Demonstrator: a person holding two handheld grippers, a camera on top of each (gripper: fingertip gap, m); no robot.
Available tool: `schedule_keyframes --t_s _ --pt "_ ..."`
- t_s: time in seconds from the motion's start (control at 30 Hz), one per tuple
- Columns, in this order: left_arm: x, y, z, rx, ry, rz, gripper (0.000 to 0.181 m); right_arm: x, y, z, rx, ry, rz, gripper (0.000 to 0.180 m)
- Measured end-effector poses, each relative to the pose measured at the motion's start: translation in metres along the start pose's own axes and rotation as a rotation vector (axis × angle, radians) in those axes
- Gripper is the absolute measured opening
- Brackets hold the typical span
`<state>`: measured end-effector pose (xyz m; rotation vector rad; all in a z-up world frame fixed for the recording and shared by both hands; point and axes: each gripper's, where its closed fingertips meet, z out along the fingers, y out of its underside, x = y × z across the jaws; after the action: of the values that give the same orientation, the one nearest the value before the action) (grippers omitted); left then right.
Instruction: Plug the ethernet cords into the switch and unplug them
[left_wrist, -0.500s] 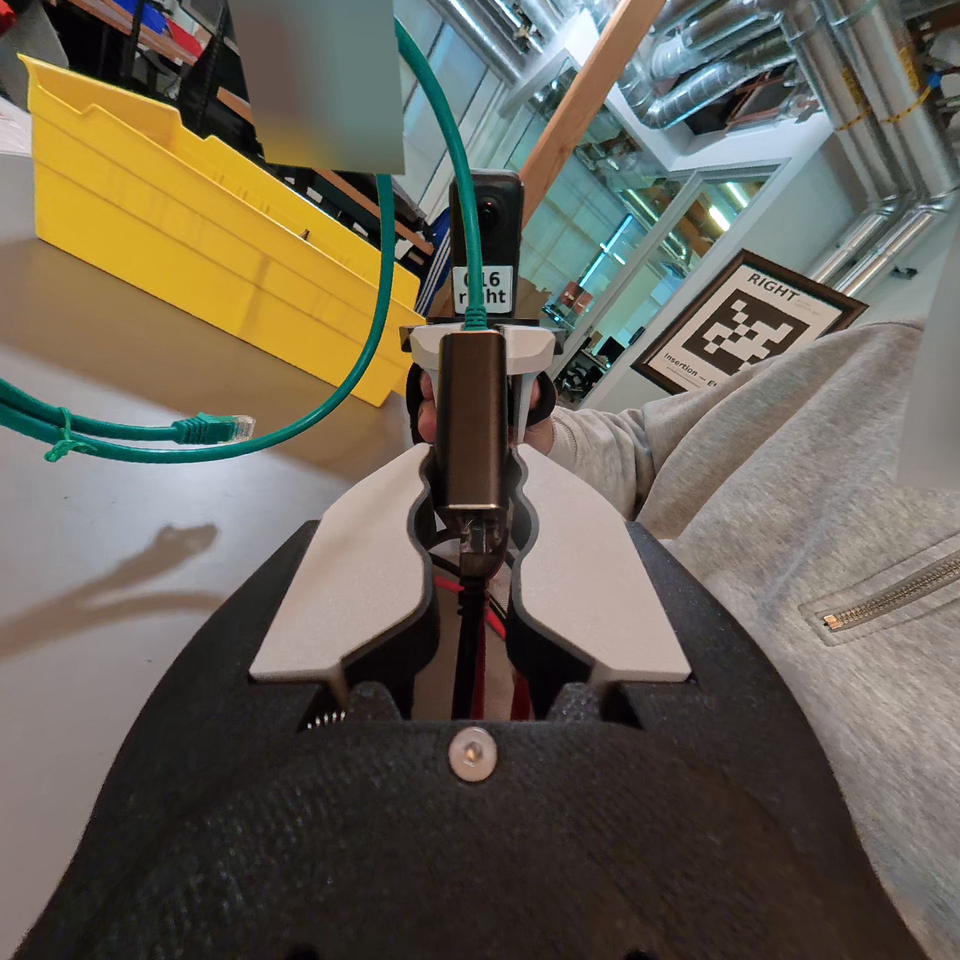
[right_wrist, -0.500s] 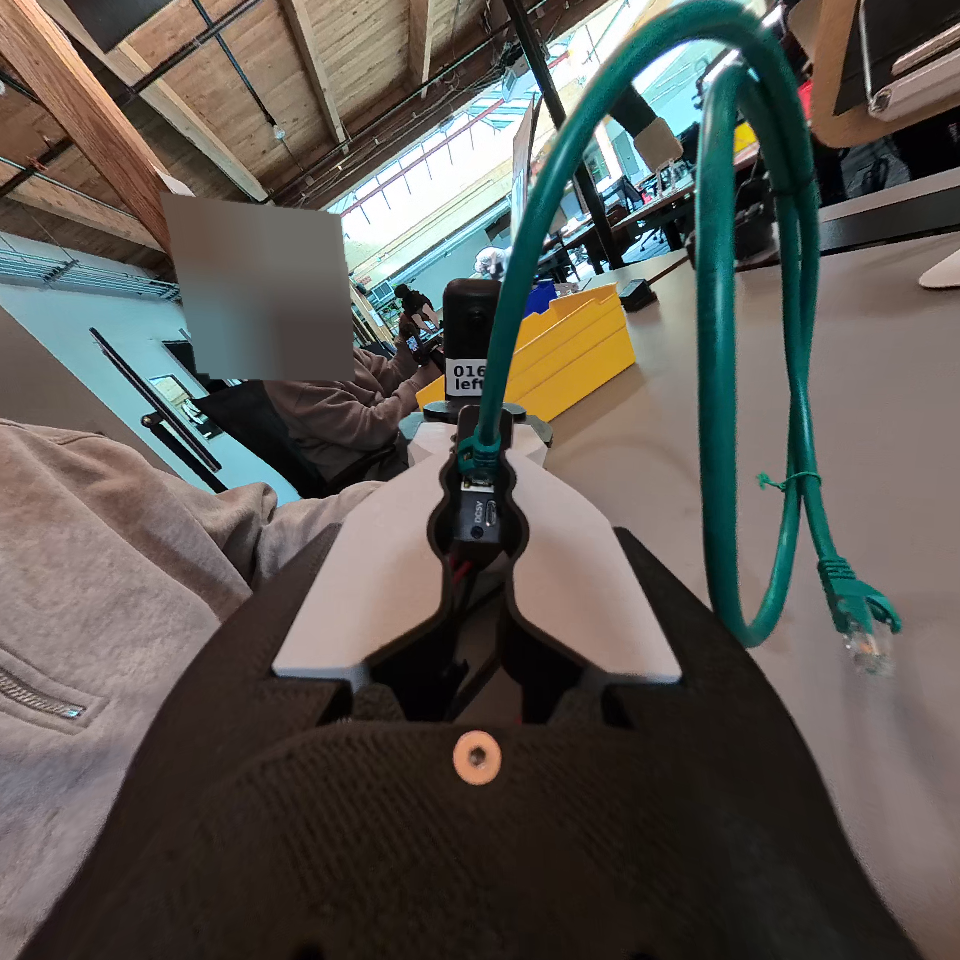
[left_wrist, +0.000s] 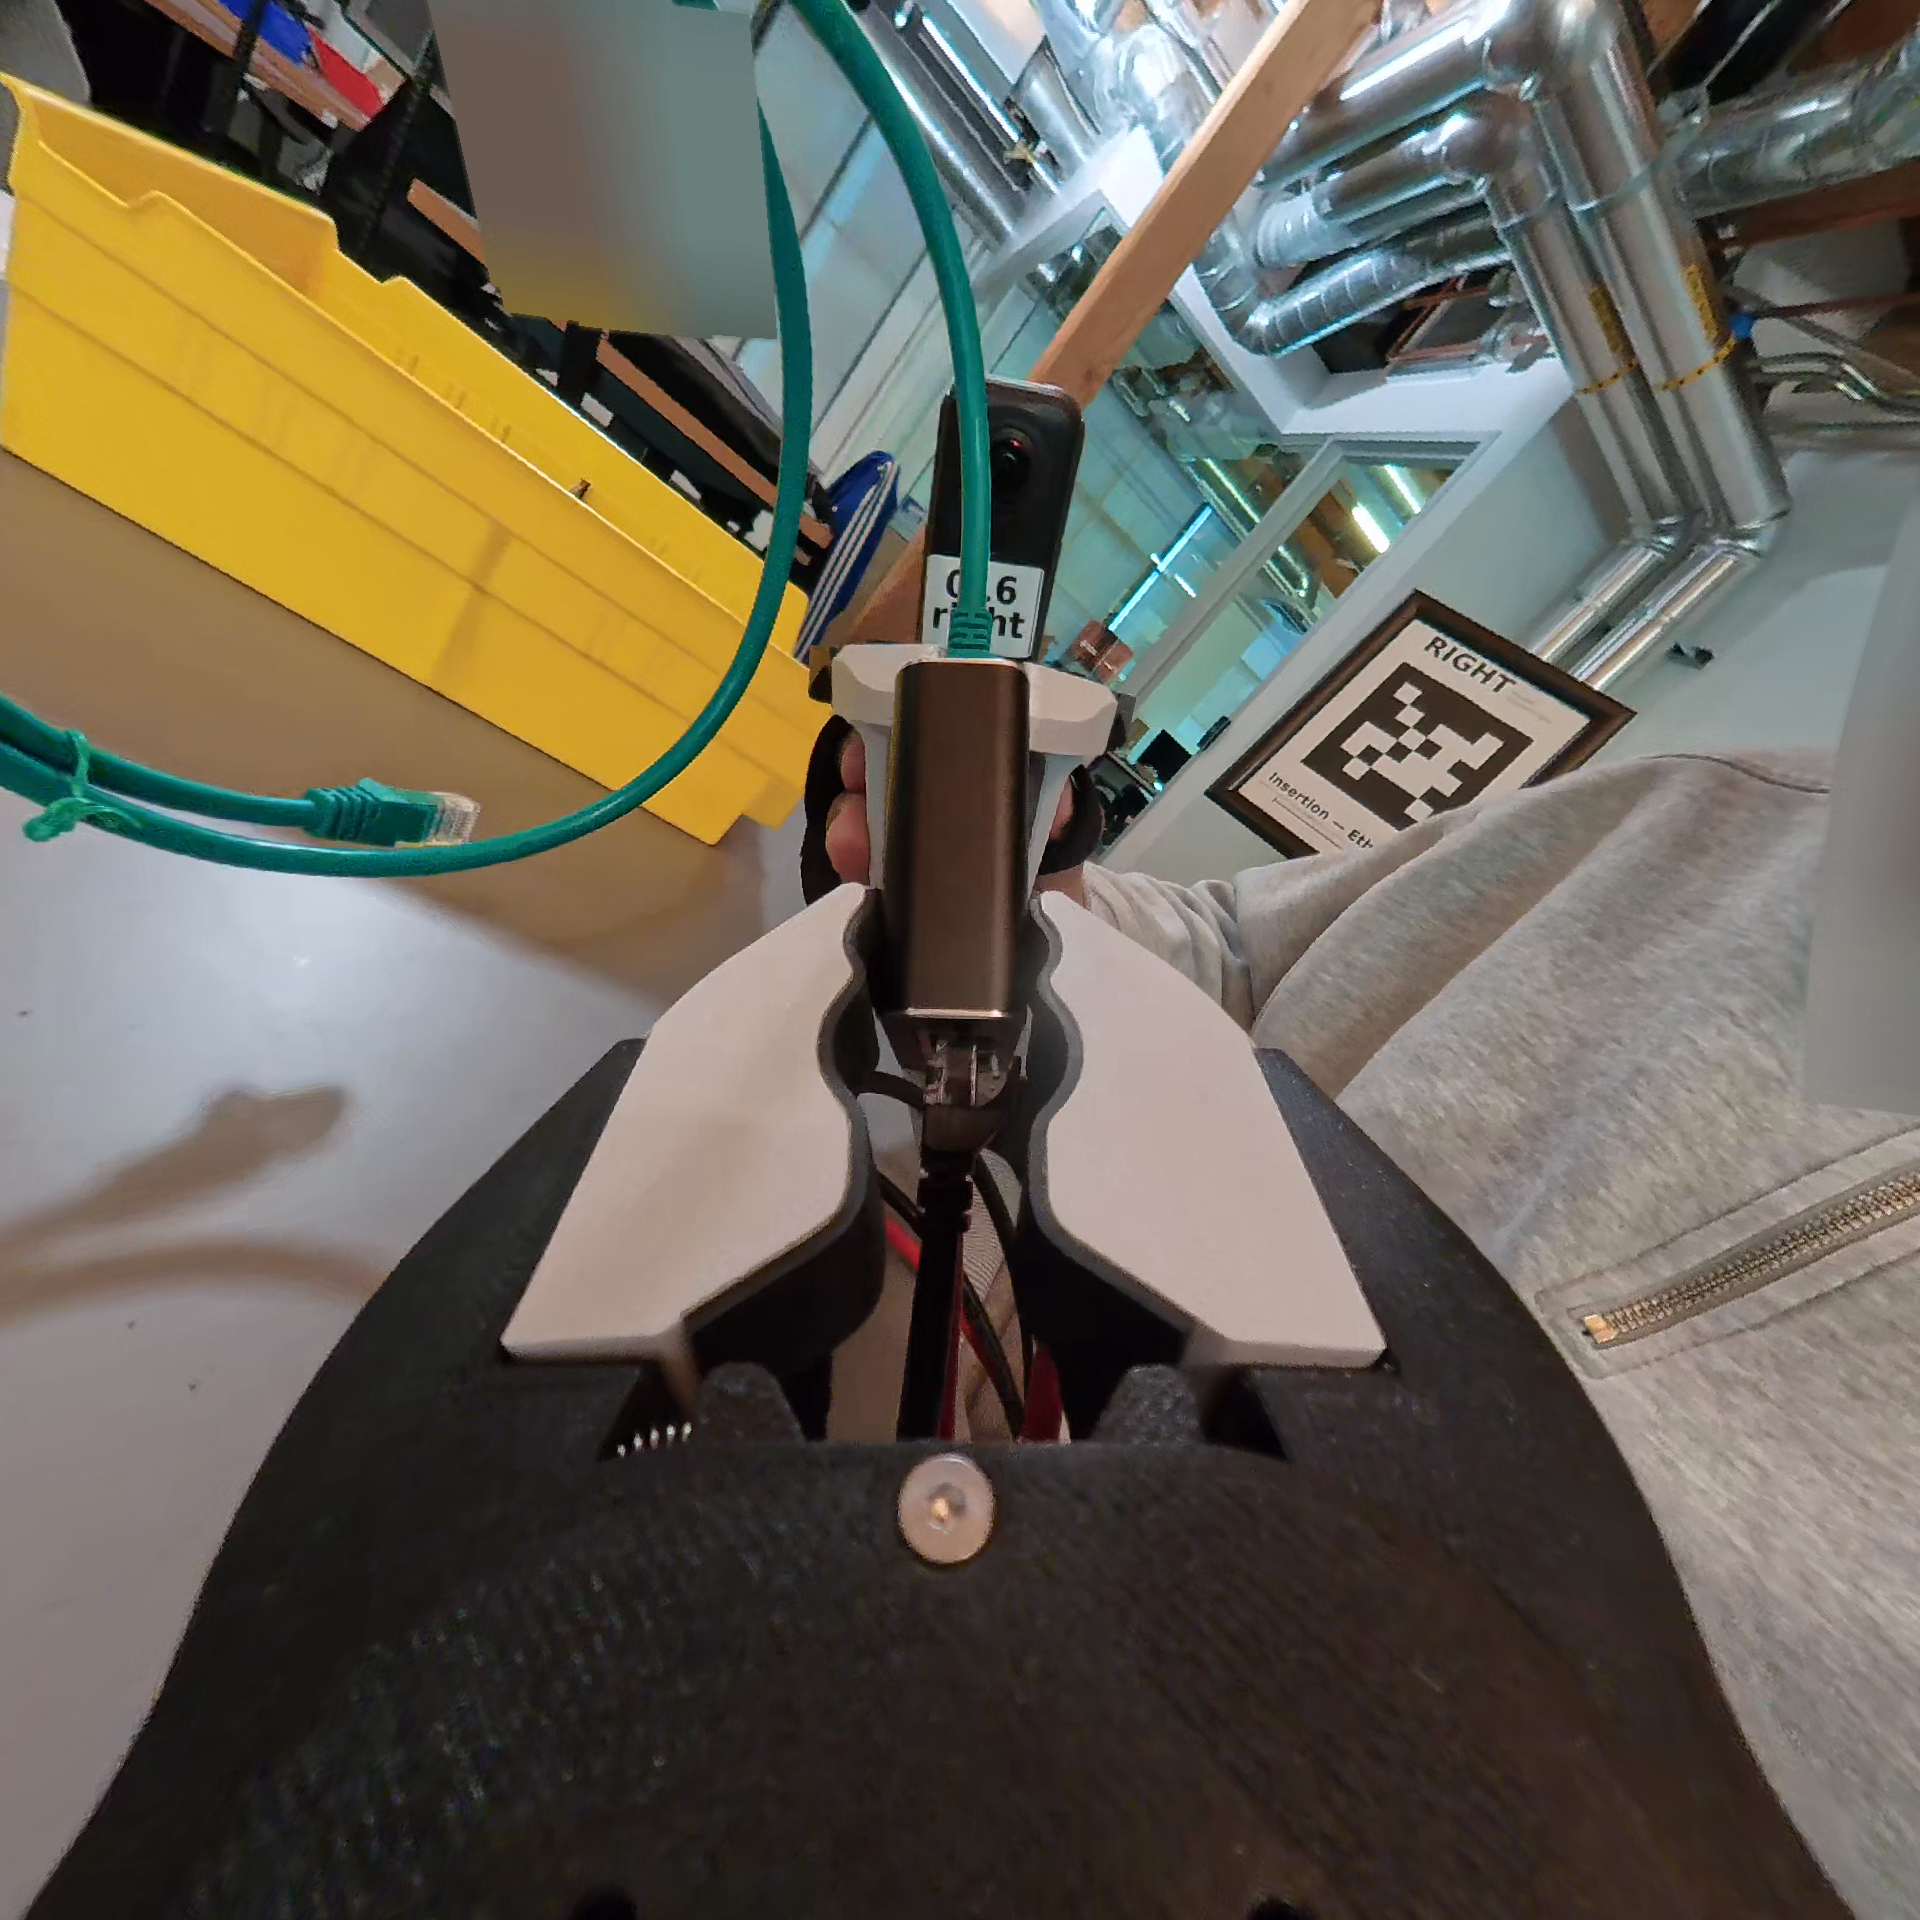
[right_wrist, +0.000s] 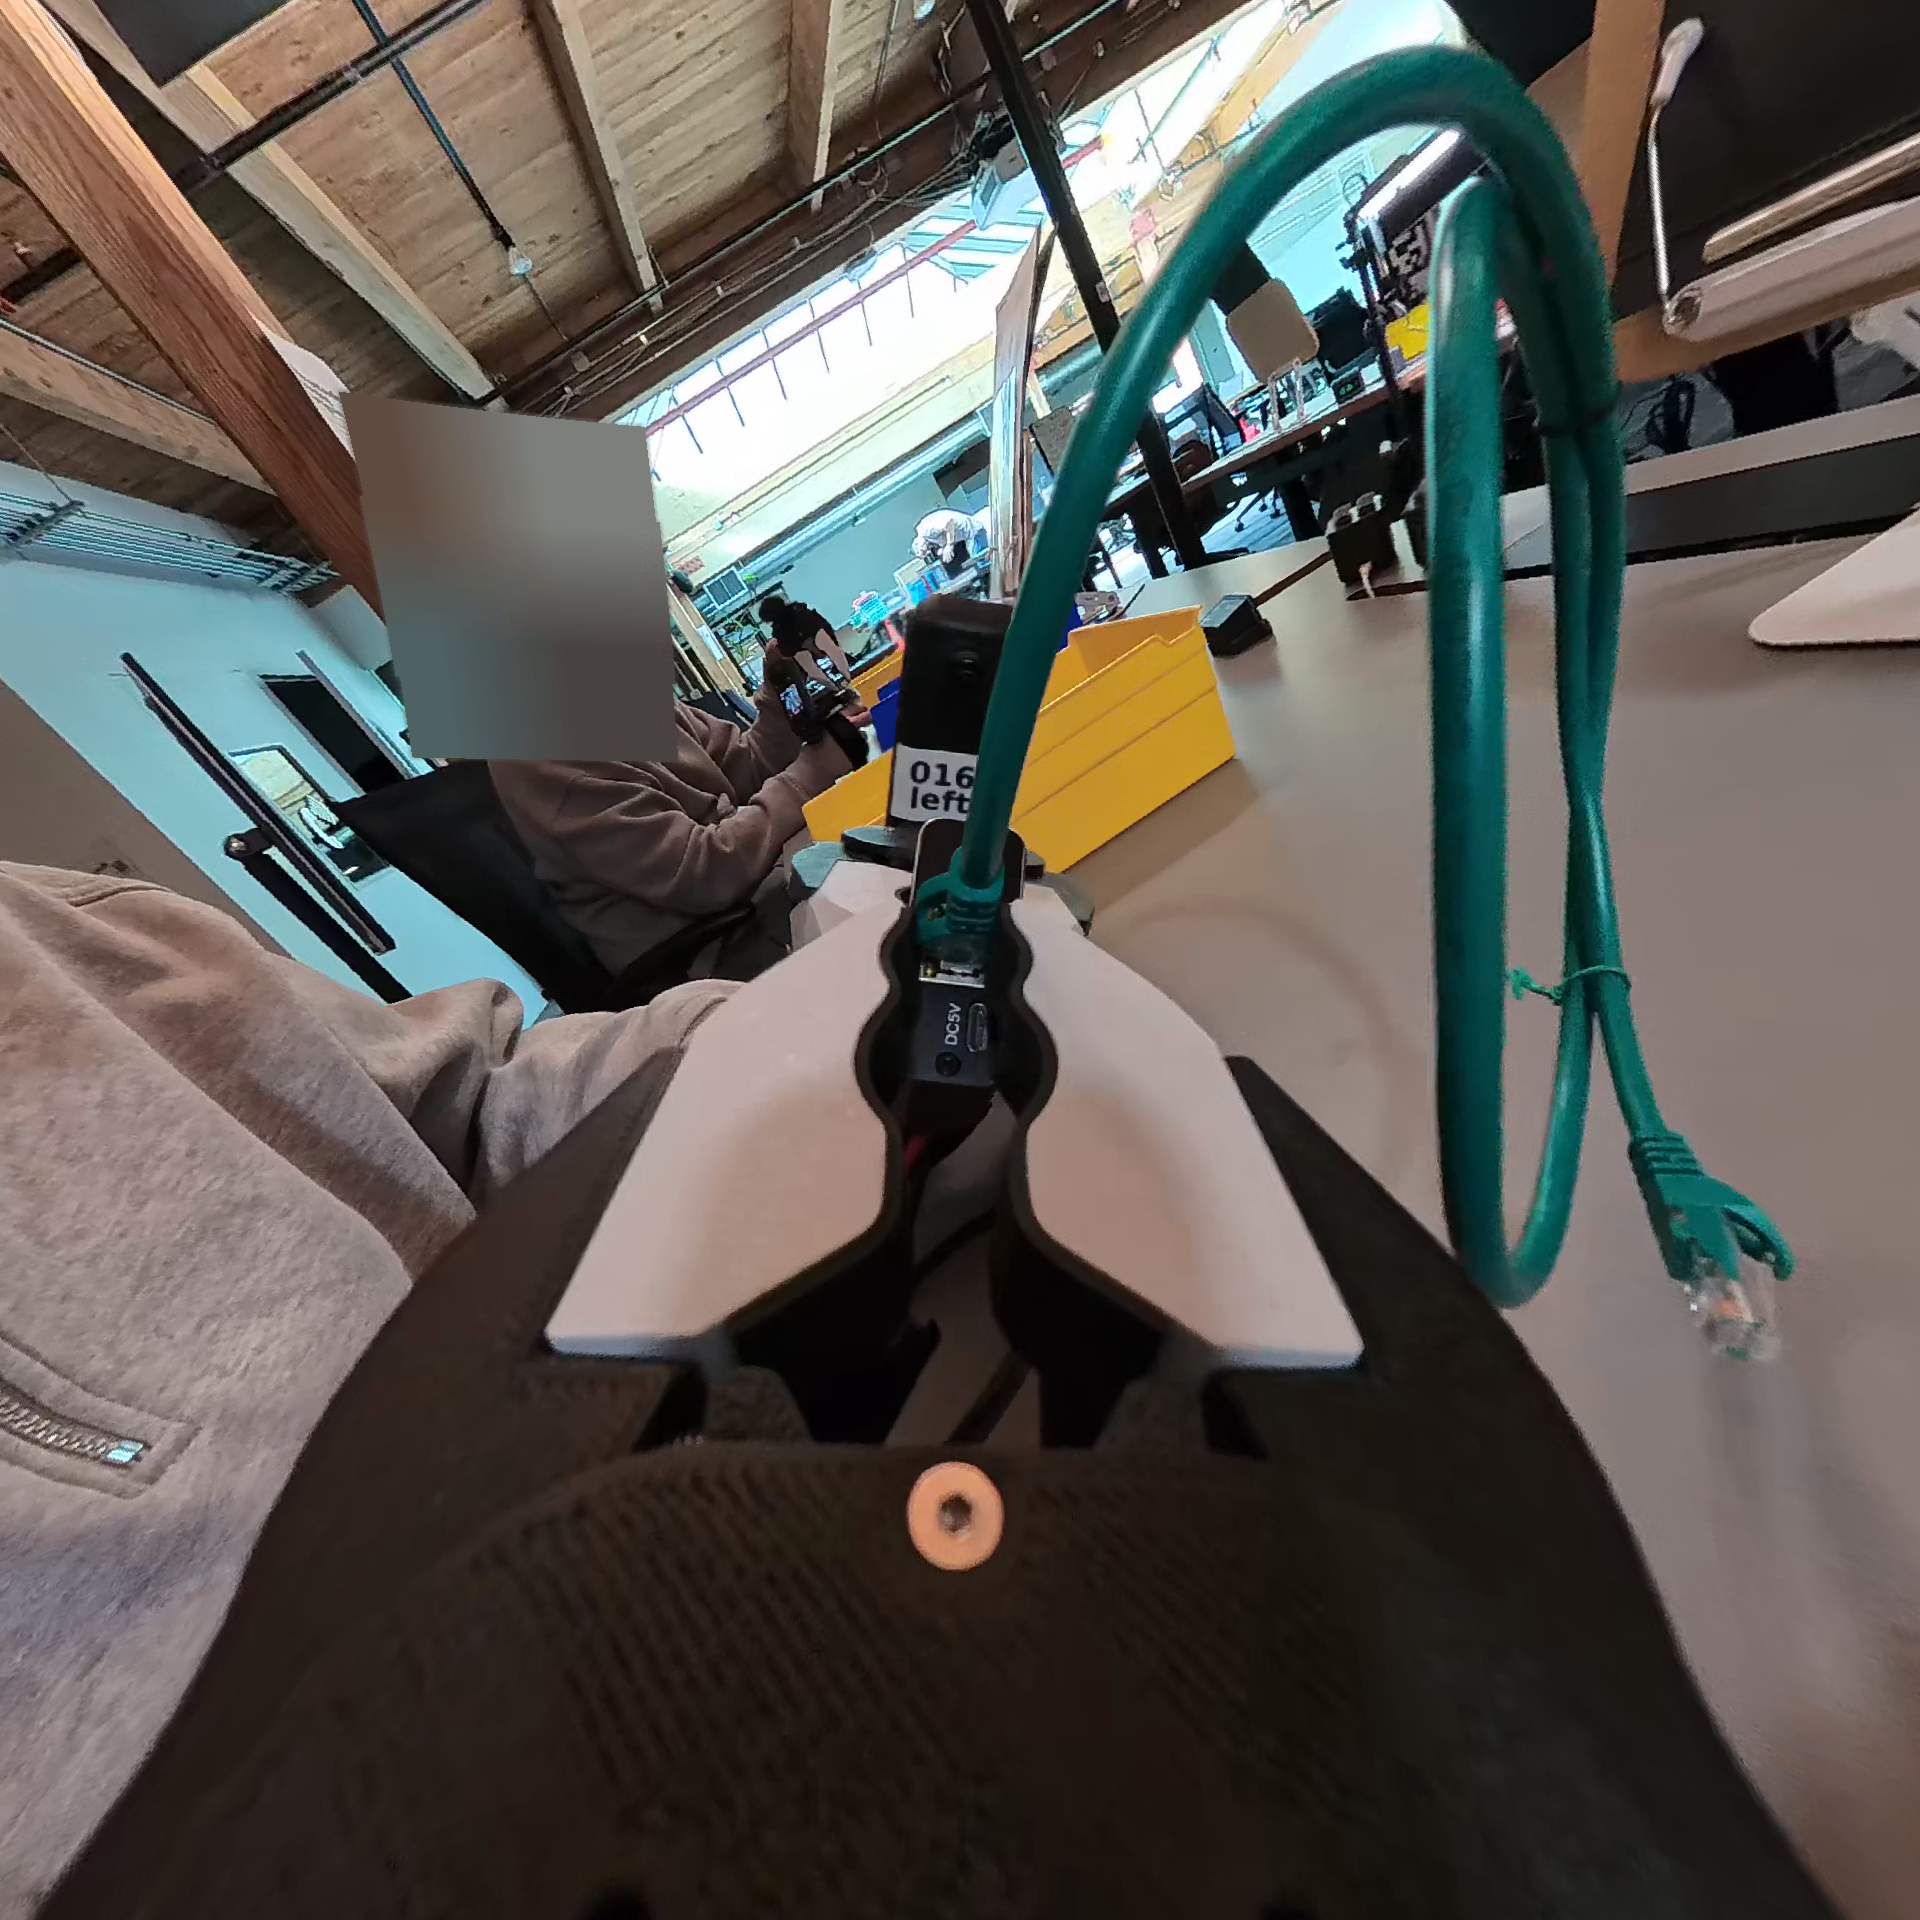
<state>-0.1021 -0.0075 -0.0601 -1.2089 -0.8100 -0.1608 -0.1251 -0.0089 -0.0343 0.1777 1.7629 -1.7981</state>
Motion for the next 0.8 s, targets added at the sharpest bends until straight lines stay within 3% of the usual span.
schedule_keyframes --t_s 0.5,0.8 --pt "0.022 -0.013 0.009 0.033 0.071 -0.018 0.027 -0.017 -0.026 0.0 0.092 -0.001 0.025 0.012" --pt "0.034 -0.019 0.019 0.122 0.205 -0.209 0.027 -0.023 -0.04 0.0 0.121 0.111 -0.077 0.013"
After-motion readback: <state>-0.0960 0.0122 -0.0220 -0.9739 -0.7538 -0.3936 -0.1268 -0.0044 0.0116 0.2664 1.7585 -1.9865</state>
